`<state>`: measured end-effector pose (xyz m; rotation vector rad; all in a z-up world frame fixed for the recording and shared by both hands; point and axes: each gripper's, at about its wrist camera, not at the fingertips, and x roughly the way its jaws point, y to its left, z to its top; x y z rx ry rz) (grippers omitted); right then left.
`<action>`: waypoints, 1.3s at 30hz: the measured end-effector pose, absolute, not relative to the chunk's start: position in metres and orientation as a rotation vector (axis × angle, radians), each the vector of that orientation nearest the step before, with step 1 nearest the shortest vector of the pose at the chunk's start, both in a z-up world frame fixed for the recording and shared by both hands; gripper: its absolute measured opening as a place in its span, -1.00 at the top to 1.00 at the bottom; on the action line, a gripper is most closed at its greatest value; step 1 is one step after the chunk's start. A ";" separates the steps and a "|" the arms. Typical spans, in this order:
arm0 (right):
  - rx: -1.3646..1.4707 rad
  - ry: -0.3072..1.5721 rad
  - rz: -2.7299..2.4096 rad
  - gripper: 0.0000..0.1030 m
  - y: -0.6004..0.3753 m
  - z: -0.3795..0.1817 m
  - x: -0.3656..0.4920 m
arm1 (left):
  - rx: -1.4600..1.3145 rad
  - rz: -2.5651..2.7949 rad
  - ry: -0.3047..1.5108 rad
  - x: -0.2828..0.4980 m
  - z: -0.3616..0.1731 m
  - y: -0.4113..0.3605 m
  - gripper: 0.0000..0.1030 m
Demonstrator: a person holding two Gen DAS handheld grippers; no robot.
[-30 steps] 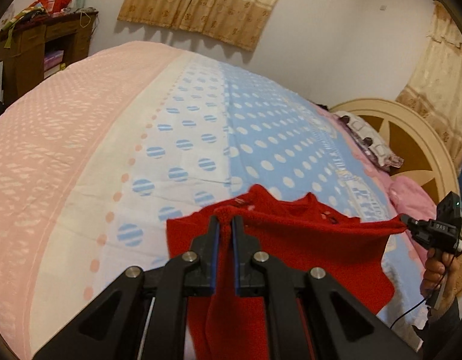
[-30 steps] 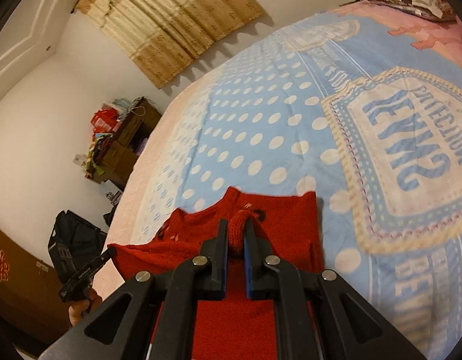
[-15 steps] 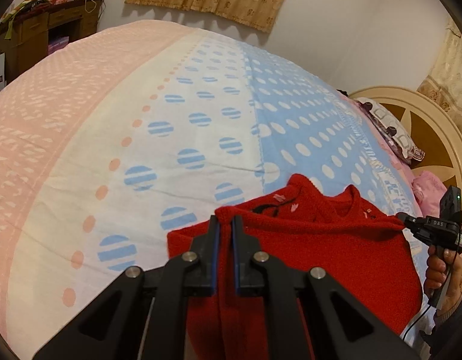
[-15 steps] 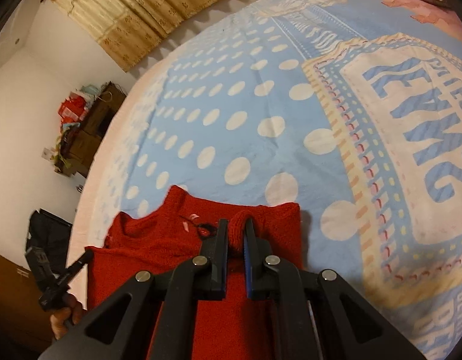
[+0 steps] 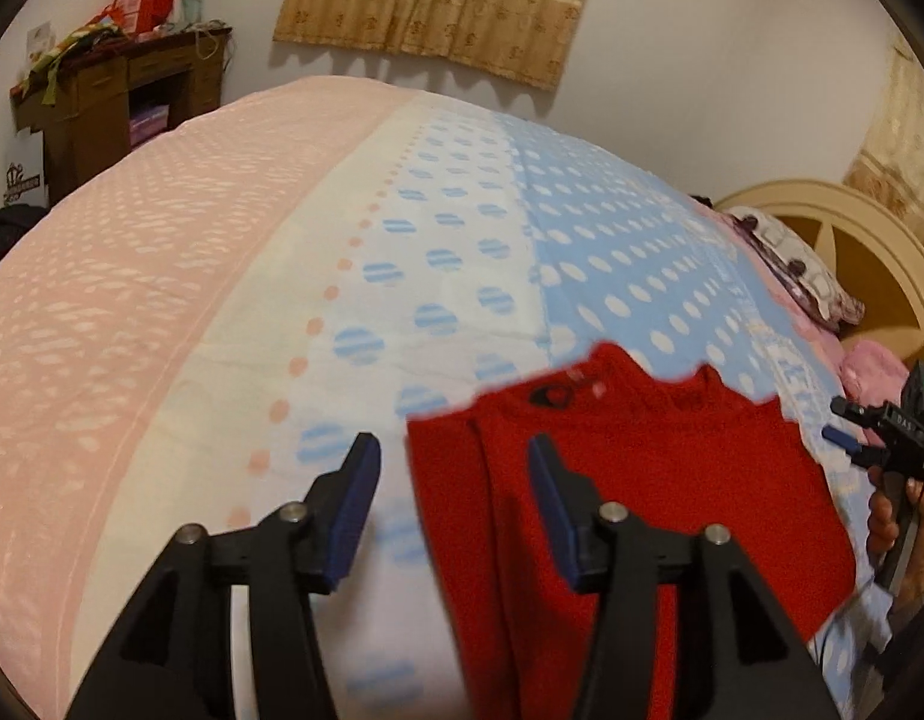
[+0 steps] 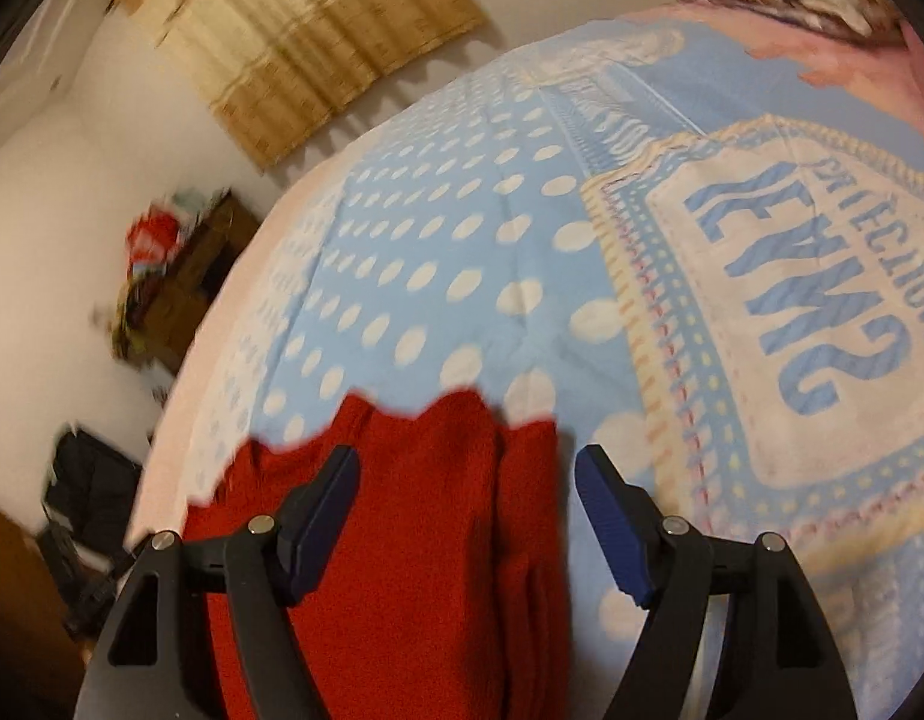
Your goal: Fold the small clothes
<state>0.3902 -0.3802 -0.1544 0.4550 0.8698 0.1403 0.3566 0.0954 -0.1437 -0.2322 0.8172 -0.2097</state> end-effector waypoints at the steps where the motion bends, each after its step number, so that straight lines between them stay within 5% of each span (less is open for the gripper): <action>1: 0.426 0.872 0.159 -0.45 -0.373 -0.153 0.383 | -0.215 -0.220 0.814 0.348 -0.143 0.092 -0.05; 4: 0.326 0.892 0.243 -0.45 -0.341 -0.151 0.355 | -0.137 -0.245 0.809 0.323 -0.147 0.077 -0.27; 14: 0.162 0.977 0.256 -0.44 -0.305 -0.190 0.309 | -0.051 -0.202 0.880 0.313 -0.184 0.057 -0.52; 24: 0.065 0.887 0.231 -0.45 -0.272 -0.160 0.264 | -0.047 -0.200 0.847 0.267 -0.167 0.052 -0.63; 35: 0.023 0.974 0.177 -0.45 -0.264 -0.199 0.266 | 0.058 -0.193 0.845 0.261 -0.184 0.031 -0.64; 39: 0.002 0.977 0.161 -0.45 -0.262 -0.201 0.266 | 0.040 -0.181 0.852 0.263 -0.188 0.035 -0.88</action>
